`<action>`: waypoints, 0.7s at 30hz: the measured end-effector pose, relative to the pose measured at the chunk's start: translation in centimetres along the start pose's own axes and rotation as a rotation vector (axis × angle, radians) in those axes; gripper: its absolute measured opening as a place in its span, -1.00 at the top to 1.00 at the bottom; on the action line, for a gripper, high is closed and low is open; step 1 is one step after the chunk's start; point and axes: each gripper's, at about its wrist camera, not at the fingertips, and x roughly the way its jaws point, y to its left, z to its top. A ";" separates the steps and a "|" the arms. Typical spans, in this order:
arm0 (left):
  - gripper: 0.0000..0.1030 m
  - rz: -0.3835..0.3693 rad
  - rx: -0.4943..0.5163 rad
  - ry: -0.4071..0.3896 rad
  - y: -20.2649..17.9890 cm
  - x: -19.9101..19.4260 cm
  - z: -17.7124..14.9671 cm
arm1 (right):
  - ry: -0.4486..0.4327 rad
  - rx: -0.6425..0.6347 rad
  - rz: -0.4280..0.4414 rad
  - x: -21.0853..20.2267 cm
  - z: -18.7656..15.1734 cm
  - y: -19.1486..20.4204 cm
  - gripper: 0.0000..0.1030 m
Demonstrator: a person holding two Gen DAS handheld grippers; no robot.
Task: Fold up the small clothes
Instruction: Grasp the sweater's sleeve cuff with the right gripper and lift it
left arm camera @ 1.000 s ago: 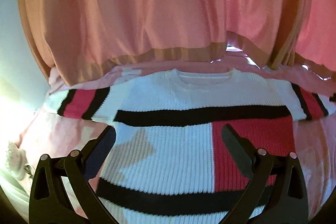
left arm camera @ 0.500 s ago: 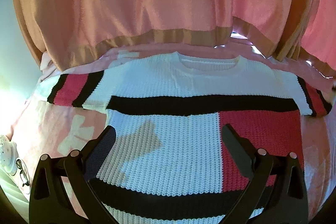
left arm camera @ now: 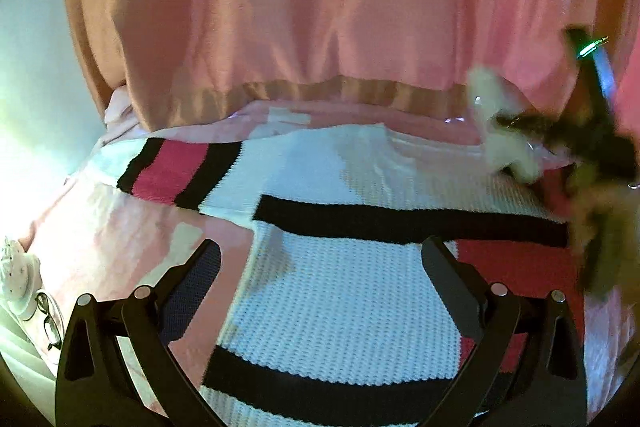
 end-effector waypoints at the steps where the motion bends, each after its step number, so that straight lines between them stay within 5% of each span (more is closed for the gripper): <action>1: -0.91 -0.008 -0.018 0.006 0.6 0.3 0.2 | 0.033 -0.011 0.017 1.7 -0.9 1.6 0.78; 3: -0.91 -0.028 -0.047 0.022 1.3 0.8 0.5 | 0.123 -0.049 0.038 4.9 -3.0 3.8 0.74; 6: -0.91 -0.079 -0.116 0.034 2.2 1.7 0.9 | 0.119 -0.120 0.006 3.7 -3.8 4.3 0.73; 10: -0.91 -0.116 -0.150 0.067 1.7 4.1 1.2 | -0.045 -0.088 -0.099 -5.3 -3.1 0.2 -0.22; 12: -0.91 -0.136 -0.141 0.092 0.3 6.0 1.6 | -0.096 -0.035 -0.210 -10.0 -3.8 -3.5 -0.25; 16: -0.91 -0.219 -0.189 0.190 -2.1 9.7 2.1 | -0.037 0.033 -0.401 -14.0 -7.9 -10.3 -0.26; 21: -0.87 -0.299 -0.327 0.330 -4.1 16.3 2.2 | 0.099 0.147 -0.348 -11.7 -12.7 -15.4 -0.26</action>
